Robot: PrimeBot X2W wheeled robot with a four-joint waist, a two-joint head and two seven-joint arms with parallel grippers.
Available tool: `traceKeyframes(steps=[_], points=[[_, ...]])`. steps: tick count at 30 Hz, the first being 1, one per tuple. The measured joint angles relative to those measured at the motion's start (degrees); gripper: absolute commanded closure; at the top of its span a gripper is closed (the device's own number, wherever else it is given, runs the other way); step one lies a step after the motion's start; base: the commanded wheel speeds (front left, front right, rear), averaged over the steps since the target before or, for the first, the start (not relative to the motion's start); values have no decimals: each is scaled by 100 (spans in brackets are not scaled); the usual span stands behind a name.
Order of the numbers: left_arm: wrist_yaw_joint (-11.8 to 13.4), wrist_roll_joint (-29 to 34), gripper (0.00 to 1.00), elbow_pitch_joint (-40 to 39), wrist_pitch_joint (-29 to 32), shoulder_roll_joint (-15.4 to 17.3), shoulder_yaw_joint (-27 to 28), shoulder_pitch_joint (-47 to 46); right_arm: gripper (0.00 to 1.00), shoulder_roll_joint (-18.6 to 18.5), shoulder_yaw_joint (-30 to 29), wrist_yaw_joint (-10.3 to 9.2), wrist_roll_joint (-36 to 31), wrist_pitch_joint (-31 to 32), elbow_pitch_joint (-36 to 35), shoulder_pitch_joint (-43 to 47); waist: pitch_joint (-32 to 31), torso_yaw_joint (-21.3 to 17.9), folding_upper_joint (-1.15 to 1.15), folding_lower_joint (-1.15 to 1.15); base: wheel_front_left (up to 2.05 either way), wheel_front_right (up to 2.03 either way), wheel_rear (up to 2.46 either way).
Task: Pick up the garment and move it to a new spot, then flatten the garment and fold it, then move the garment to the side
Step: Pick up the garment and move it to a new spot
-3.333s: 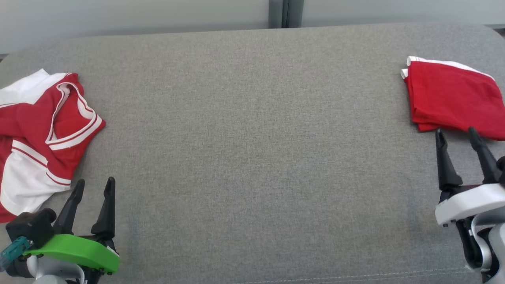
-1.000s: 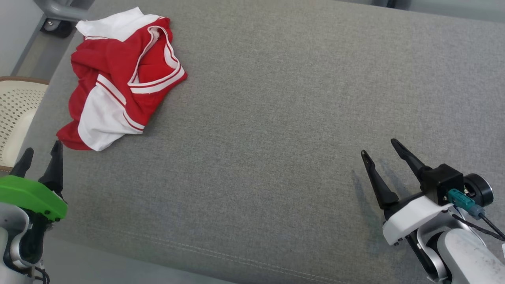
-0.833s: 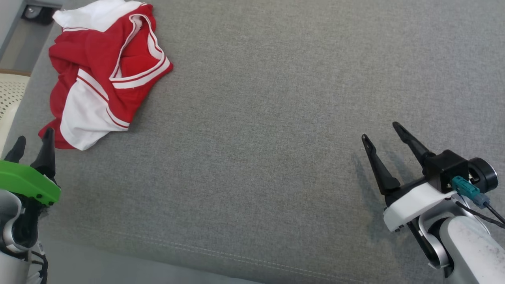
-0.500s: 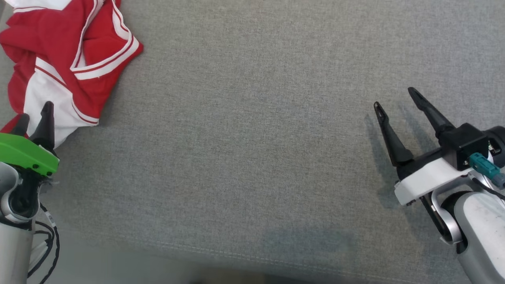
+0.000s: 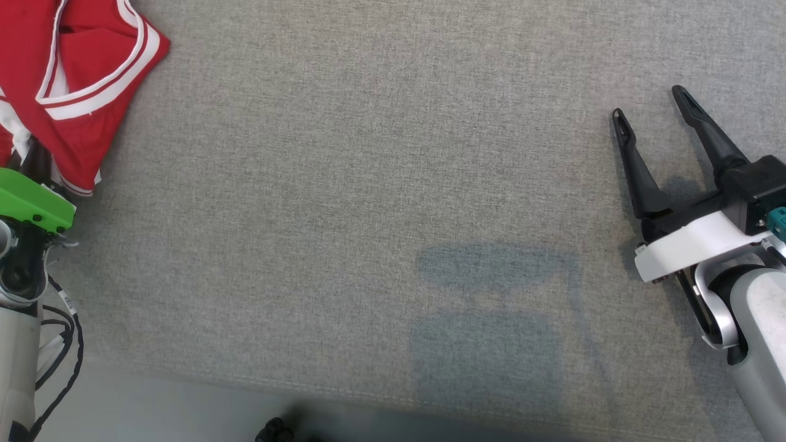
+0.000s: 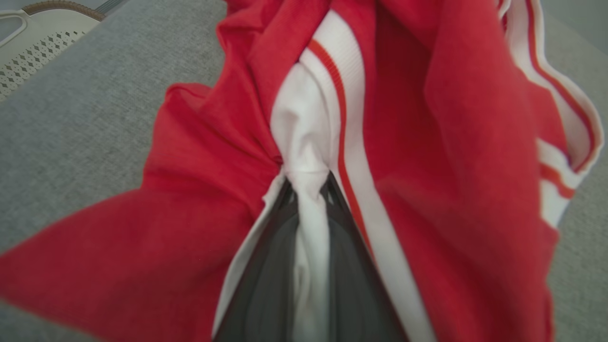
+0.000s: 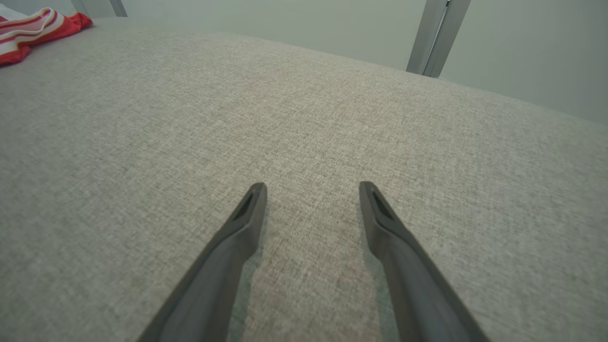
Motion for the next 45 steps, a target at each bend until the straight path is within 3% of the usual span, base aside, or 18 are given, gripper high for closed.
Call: traceKeyframes(steps=[6, 14, 22, 29, 39, 45], points=[[-485, 85, 100, -18, -191, -68, -187, -138, 0, 118, -25, -1, 3, -174, 190, -72, -119, 28, 0, 0, 0, 0, 0], [-720, 404, 100, -881, -528, -428, -797, -447, 0, 394, 8, -10, 147, -492, 587, -35, -510, 62, 0, 0, 0, 0, 0], [-721, 500, 100, -1889, -422, -918, -1830, -439, 0, 815, 309, 3, 366, -814, 950, 47, -1053, -6, 0, -1, 0, 0, 0], [-721, 581, 100, -2516, -91, -1184, -2919, -374, 0, 1105, 442, 45, 475, -987, 1255, 275, -1491, -320, 0, -1, 0, 0, 0], [-704, 1288, 100, -2084, -53, -1570, -3516, -204, 0, 1393, 396, -2, 570, -1083, 1339, 680, -1908, -1078, 0, -1, 0, 0, 0], [-396, 1515, 100, -1811, -363, -1840, -3587, -190, 0, 1425, 417, -25, 570, -1111, 1367, 844, -2041, -1569, 0, -1, 0, 0, 0]])
